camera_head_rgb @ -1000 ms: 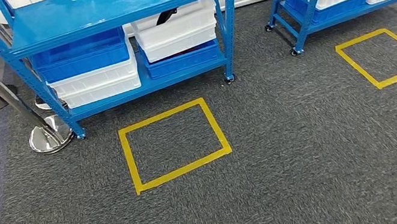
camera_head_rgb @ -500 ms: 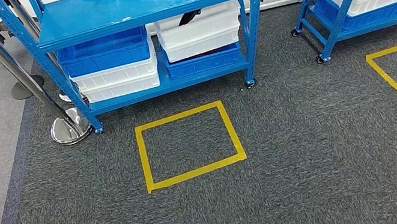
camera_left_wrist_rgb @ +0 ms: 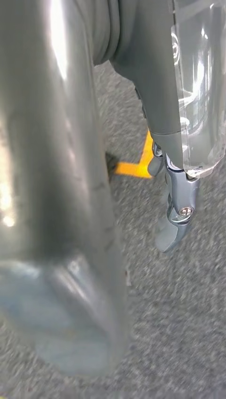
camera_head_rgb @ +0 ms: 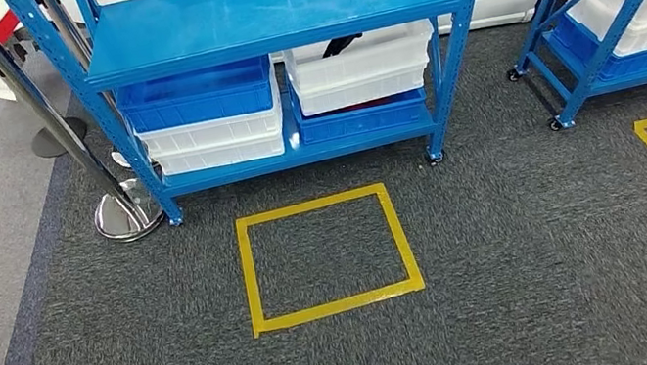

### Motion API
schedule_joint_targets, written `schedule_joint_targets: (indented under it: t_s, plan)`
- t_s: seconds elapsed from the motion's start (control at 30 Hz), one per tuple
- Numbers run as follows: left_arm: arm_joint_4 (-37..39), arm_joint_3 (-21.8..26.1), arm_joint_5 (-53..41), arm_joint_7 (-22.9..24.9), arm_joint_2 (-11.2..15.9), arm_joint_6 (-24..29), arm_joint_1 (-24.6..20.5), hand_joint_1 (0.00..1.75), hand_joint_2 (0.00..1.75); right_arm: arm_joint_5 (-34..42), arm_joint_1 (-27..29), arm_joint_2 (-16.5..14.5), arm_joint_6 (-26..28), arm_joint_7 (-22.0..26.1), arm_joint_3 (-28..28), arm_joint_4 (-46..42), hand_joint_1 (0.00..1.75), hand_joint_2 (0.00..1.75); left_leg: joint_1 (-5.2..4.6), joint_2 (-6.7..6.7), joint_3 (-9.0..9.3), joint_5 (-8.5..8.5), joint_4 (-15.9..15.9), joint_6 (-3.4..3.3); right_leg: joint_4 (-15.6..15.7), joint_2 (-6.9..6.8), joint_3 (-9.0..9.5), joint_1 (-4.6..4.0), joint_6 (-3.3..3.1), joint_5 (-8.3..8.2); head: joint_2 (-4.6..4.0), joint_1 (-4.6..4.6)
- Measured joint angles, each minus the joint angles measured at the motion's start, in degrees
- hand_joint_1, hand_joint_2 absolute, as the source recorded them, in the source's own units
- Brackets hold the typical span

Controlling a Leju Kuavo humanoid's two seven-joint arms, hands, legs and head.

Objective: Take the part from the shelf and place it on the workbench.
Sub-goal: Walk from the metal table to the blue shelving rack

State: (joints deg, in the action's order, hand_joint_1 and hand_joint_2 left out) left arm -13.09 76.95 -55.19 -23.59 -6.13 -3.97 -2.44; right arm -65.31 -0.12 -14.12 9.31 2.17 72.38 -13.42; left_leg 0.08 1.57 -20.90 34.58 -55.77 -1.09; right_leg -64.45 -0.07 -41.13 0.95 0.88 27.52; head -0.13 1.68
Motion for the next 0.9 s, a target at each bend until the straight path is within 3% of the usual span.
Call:
schedule_joint_targets:
  t_s: [0.03,0.07,0.13,0.17,0.2,0.23,0.27,0.3,0.37,0.4,0.43,0.47,0.53,0.57,0.6,0.67,0.73,0.77,0.83,0.9]
  plan:
    - [0.0,0.0,0.0,0.0,-0.1,0.0,0.0,0.0,0.0,0.0,0.1,0.0,0.0,0.1,0.0,0.0,0.0,0.0,-0.04,0.06,0.98,0.95,0.3,0.37,1.6,0.09,0.27,-0.23,-0.36,-3.3,0.0,0.03]
    - [0.0,0.0,0.0,0.0,-0.1,0.0,-0.1,0.0,0.0,-0.1,0.0,0.0,0.0,0.2,0.0,0.0,0.0,0.0,-0.07,0.09,1.99,1.5,0.6,0.79,2.4,0.17,0.68,-0.44,-0.76,-5.11,0.01,0.07]
    - [0.0,0.0,0.0,0.0,-0.1,0.0,-0.6,0.0,0.0,-0.2,-0.2,0.0,0.0,0.4,0.0,-0.1,0.0,0.0,-0.03,0.06,2.23,0.23,-1.1,1.57,3.0,0.26,2.41,-0.5,-1.66,-3.95,0.01,0.1]
    - [0.0,0.0,0.0,0.0,-0.1,0.0,-0.8,0.0,0.0,-0.3,-0.3,0.0,0.0,0.5,0.0,-0.1,0.0,0.0,0.01,-0.1,0.87,-1.51,-4.4,1.87,3.7,0.2,3.7,-0.36,-2.1,-3.21,0.01,0.15]
    - [0.0,0.0,0.0,0.0,-0.1,0.0,-1.0,0.0,0.0,-0.3,-0.3,0.0,0.0,0.6,0.1,-0.1,0.0,0.0,0.07,-0.31,-1.74,-3.09,-8.8,2.2,4.4,0.12,5.21,-0.21,-2.44,-2.5,0.01,0.2]
    - [0.0,0.0,0.0,0.0,0.0,0.0,-1.1,0.0,0.0,-0.4,-0.4,-0.1,0.0,0.7,0.1,-0.2,0.0,0.0,0.16,-0.55,-4.83,-3.64,-13.3,2.48,5.2,0.04,6.83,-0.06,-2.65,-1.77,0.01,0.27]
    - [0.0,0.0,0.0,0.0,0.0,0.0,-1.0,0.0,0.0,-0.4,-0.4,0.0,-0.1,0.8,0.1,-0.2,0.0,0.0,0.25,-0.77,-7.8,-2.66,-16.6,2.75,5.9,-0.02,8.42,-0.03,-2.78,-0.97,0.0,0.34]
    - [0.0,0.0,0.0,0.0,-0.1,0.0,-0.9,0.0,0.0,-0.4,-0.4,-0.1,-0.1,0.9,0.1,-0.2,0.0,0.0,0.36,-0.9,-10.39,-0.18,-18.3,2.98,6.4,0.04,9.96,-0.01,-2.8,-0.14,0.01,0.36]
    - [0.0,0.1,0.0,0.0,-0.1,0.0,-0.6,0.0,0.0,-0.5,-0.3,-0.1,-0.2,1.0,0.1,-0.2,0.0,0.0,0.51,-1.06,-14.23,5.8,-17.9,3.23,7.0,0.26,12.99,0.08,-2.68,1.76,0.0,0.34]
    - [0.0,0.1,0.0,0.0,-0.1,0.0,-0.5,0.0,0.0,-0.5,-0.2,-0.1,-0.2,1.1,0.1,-0.2,0.0,0.0,0.54,-1.13,-15.64,7.24,-16.3,3.27,7.2,0.34,14.46,0.15,-2.57,2.84,0.0,0.36]
    - [0.0,0.1,0.0,0.0,-0.1,0.0,-0.3,0.0,0.0,-0.5,-0.2,-0.1,-0.2,1.1,0.1,-0.2,0.0,0.0,0.55,-1.22,-16.77,6.34,-14.0,3.18,7.2,0.39,15.87,0.2,-2.41,3.97,-0.01,0.35]
    - [0.0,0.1,0.0,0.0,-0.1,0.0,-0.1,0.0,0.0,-0.6,0.0,-0.1,-0.2,1.1,0.1,-0.2,0.0,0.0,0.53,-1.41,-17.68,2.19,-11.0,2.94,7.3,0.38,17.04,0.24,-2.24,5.11,-0.01,0.34]
    - [0.0,0.2,0.0,0.1,0.0,0.0,0.3,0.0,0.0,-0.7,0.1,-0.1,-0.2,1.1,0.1,-0.2,0.0,0.0,0.27,-1.88,-18.71,-8.8,-6.0,2.22,7.3,0.53,19.11,0.1,-1.65,7.38,0.0,0.32]
    - [0.0,0.3,0.0,0.1,0.0,0.0,0.4,0.0,0.0,-0.7,0.0,-0.1,-0.2,1.1,0.1,-0.2,0.0,0.0,0.1,-2.0,-18.71,-12.3,-4.8,1.75,7.6,0.59,20.19,0.03,-1.24,8.2,0.01,0.33]
    - [0.0,0.3,0.0,0.1,0.0,0.0,0.4,0.0,0.0,-0.8,-0.1,-0.1,-0.2,1.2,0.1,-0.2,0.0,0.0,-0.04,-1.98,-18.32,-13.09,-4.5,1.29,7.3,0.65,20.95,-0.05,-0.73,8.31,0.01,0.32]
    - [0.0,0.4,-0.1,0.2,0.0,0.0,0.0,0.0,0.0,-0.9,-0.5,-0.1,-0.2,1.3,0.2,-0.2,0.0,0.0,0.07,-1.66,-16.66,-11.71,-4.0,0.36,3.6,0.58,19.88,-0.01,0.02,6.11,0.02,0.23]
    - [0.0,0.4,-0.2,0.2,0.0,0.0,-0.3,0.0,0.0,-1.0,-0.9,-0.1,-0.2,1.4,0.2,-0.2,0.0,0.0,0.21,-1.5,-14.5,-10.55,-3.0,-0.33,-4.4,0.51,14.76,0.02,0.12,3.82,0.03,0.05]
    - [0.0,0.4,-0.3,0.2,0.0,0.0,-0.4,0.0,0.0,-1.1,-0.9,-0.1,-0.2,1.4,0.2,-0.2,0.0,0.0,0.19,-1.46,-13.29,-9.81,-2.5,-0.58,-8.0,0.47,11.85,0.01,0.06,4.36,0.02,-0.03]
    - [0.0,0.5,-0.4,0.2,0.0,0.0,-0.3,0.0,0.0,-1.3,-0.8,-0.1,-0.1,1.5,0.2,-0.2,0.0,0.0,0.12,-1.19,-10.54,-8.05,-1.8,-0.82,-11.1,0.43,6.98,-0.06,0.13,9.21,0.01,-0.09]
    - [0.0,0.6,-0.5,0.3,0.0,0.0,-0.2,0.0,0.0,-1.6,-0.5,-0.1,0.0,1.4,0.2,-0.2,0.0,0.0,0.08,-0.73,-7.63,-6.05,-1.5,-0.8,-9.7,0.42,3.88,-0.12,0.24,14.03,0.01,-0.11]
